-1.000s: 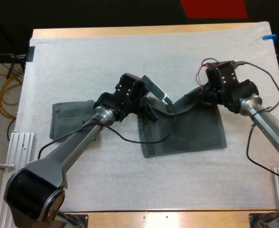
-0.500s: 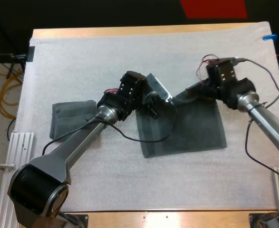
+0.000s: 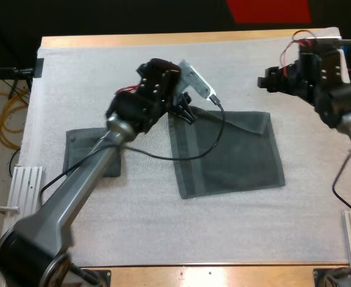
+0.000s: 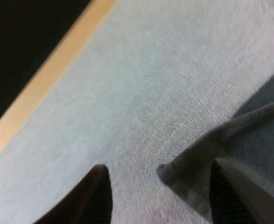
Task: Pick towel from pile fold and stack
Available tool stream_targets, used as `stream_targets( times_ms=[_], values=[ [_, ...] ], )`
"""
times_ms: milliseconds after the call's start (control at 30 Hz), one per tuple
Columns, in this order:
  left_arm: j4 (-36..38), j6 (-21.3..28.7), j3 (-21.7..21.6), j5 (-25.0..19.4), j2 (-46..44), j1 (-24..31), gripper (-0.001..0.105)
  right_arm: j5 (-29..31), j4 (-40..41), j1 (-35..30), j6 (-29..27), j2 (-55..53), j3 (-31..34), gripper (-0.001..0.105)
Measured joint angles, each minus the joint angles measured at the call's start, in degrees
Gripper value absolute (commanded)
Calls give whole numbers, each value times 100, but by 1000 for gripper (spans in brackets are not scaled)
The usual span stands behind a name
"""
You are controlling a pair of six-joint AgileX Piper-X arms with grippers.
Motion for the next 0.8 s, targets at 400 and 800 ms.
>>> stream_targets(
  times_ms=[400,800],
  values=[
    [1600,-985,-6,351,-1593,-27,47,-738,1648,0,0,-1157,-18,53],
    [2936,-1332,20,945,-1909,-948,48,-1034,2140,229,0,-942,-29,0]
  ],
)
